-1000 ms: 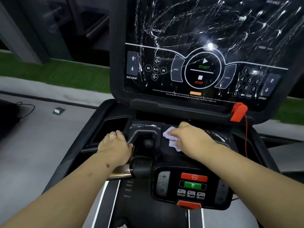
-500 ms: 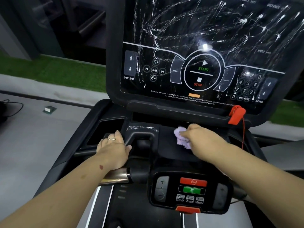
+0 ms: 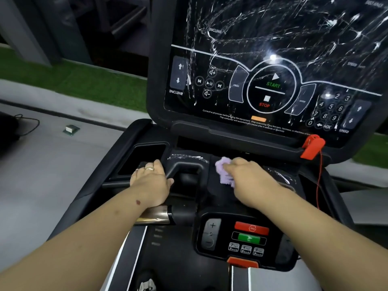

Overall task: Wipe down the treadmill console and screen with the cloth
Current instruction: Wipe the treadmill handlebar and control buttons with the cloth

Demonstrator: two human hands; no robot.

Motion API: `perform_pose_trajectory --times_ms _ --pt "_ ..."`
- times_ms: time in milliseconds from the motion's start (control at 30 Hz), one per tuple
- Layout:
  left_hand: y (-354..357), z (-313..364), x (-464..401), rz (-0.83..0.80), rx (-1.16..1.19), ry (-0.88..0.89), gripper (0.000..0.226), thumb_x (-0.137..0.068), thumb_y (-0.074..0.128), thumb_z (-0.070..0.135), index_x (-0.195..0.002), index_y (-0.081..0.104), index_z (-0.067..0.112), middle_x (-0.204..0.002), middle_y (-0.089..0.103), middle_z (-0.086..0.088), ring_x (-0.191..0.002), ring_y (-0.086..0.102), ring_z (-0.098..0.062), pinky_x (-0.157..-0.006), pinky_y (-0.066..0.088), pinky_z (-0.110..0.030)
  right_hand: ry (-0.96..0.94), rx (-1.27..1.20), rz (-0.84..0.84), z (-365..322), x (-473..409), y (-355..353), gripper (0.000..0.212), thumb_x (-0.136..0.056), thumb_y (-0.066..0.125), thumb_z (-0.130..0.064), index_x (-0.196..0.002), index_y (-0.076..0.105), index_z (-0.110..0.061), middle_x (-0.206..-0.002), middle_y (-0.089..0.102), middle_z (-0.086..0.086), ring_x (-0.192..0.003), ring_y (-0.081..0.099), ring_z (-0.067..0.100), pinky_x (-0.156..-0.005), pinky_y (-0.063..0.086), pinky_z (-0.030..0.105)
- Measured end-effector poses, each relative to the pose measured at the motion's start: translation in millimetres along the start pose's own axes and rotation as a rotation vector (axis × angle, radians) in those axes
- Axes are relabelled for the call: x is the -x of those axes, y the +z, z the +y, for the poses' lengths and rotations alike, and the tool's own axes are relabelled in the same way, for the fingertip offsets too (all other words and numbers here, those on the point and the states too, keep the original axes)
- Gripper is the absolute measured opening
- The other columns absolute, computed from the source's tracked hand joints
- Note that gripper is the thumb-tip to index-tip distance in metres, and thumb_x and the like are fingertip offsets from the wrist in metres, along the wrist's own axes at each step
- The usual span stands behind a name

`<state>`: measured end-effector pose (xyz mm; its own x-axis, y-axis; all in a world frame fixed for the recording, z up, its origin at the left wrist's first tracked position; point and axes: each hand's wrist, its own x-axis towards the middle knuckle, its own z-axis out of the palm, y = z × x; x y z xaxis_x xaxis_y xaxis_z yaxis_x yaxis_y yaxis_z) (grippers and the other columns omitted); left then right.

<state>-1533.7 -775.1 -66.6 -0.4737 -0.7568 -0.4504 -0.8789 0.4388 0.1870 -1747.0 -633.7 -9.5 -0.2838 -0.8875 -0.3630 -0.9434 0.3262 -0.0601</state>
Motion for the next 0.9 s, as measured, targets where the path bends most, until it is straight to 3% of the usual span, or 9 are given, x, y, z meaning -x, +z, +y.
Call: perform_pose_trajectory --times_ms 133,267,400,467,567,667,767,833,900 --pt "-1.4 1.8 1.8 0.015 0.002 0.001 0.068 -0.103 0.041 0.052 -0.150 0.026 0.006 -0.149 0.040 -0.016 -0.137 0.041 -0.035 -0.117 0.030 -0.045 -0.098 -0.168 -0.117 11.0 12.4 -15.1 0.047 -0.091 0.054 0.000 -0.131 0.067 -0.022 -0.127 0.059 0.002 -0.118 0.056 0.025 -0.101 0.047 0.038" --pt "-1.1 -0.1 2.4 0.024 0.014 -0.002 0.067 -0.103 0.043 0.052 -0.149 0.027 0.006 -0.148 0.042 -0.015 -0.136 0.042 -0.035 -0.116 0.031 -0.044 0.048 -0.021 0.062 21.5 8.9 -15.3 0.030 -0.091 0.058 -0.008 -0.117 0.068 -0.020 -0.113 0.058 0.004 -0.105 0.062 0.031 -0.089 0.053 0.039" --pt "-2.1 0.9 3.0 0.026 0.021 0.003 0.067 -0.103 0.043 0.052 -0.149 0.027 0.007 -0.147 0.042 -0.015 -0.136 0.043 -0.035 -0.115 0.032 -0.044 -0.007 -0.004 -0.169 15.8 20.7 -12.2 0.015 -0.087 0.063 -0.010 -0.091 0.070 -0.022 -0.103 0.061 0.001 -0.092 0.065 0.024 -0.079 0.051 0.033" --pt "-2.2 0.8 3.4 0.026 0.025 0.003 0.067 -0.103 0.043 0.052 -0.150 0.027 0.007 -0.148 0.042 -0.015 -0.136 0.042 -0.035 -0.115 0.032 -0.044 0.118 0.002 -0.114 35.7 17.6 -22.1 0.013 -0.076 0.070 -0.008 -0.083 0.068 -0.019 -0.091 0.067 0.002 -0.082 0.067 0.023 -0.070 0.052 0.031" --pt "-2.0 0.0 3.8 0.028 0.021 0.005 0.068 -0.103 0.043 0.052 -0.151 0.026 0.006 -0.147 0.042 -0.016 -0.136 0.043 -0.035 -0.114 0.033 -0.043 0.211 -0.012 0.007 46.7 20.9 -19.4 0.022 -0.070 0.073 -0.006 -0.084 0.072 -0.022 -0.086 0.067 0.002 -0.076 0.063 0.022 -0.069 0.052 0.031" --pt "-2.3 1.0 3.8 0.029 0.022 0.006 0.069 -0.103 0.043 0.051 -0.151 0.025 0.006 -0.147 0.042 -0.016 -0.135 0.043 -0.035 -0.113 0.034 -0.043 0.085 -0.041 -0.111 30.2 26.1 -11.4 0.015 -0.081 0.068 -0.012 -0.080 0.070 -0.027 -0.089 0.069 0.000 -0.082 0.066 0.020 -0.069 0.049 0.028" --pt "-3.1 1.2 4.0 0.030 0.026 0.006 0.067 -0.103 0.043 0.051 -0.150 0.027 0.007 -0.146 0.043 -0.015 -0.135 0.043 -0.035 -0.113 0.033 -0.043 0.127 -0.077 -0.167 38.6 21.7 -21.4 0.016 -0.080 0.065 -0.008 -0.085 0.075 -0.020 -0.085 0.073 0.002 -0.072 0.061 0.017 -0.062 0.046 0.026" --pt "-2.6 0.0 3.6 0.028 0.035 0.006 0.065 -0.103 0.043 0.051 -0.149 0.028 0.008 -0.146 0.043 -0.015 -0.135 0.043 -0.034 -0.114 0.033 -0.044 0.208 -0.052 -0.109 42.6 21.0 -24.3 0.018 -0.077 0.068 -0.006 -0.088 0.075 -0.018 -0.087 0.074 0.003 -0.070 0.057 0.018 -0.059 0.043 0.025" --pt "-2.5 -0.2 3.2 0.024 0.033 0.006 0.066 -0.103 0.043 0.051 -0.150 0.027 0.007 -0.146 0.043 -0.015 -0.135 0.043 -0.034 -0.114 0.033 -0.044 0.174 -0.005 -0.022 32.5 25.0 -17.7 0.011 -0.079 0.070 -0.010 -0.082 0.068 -0.021 -0.085 0.066 -0.001 -0.074 0.057 0.020 -0.063 0.041 0.025"
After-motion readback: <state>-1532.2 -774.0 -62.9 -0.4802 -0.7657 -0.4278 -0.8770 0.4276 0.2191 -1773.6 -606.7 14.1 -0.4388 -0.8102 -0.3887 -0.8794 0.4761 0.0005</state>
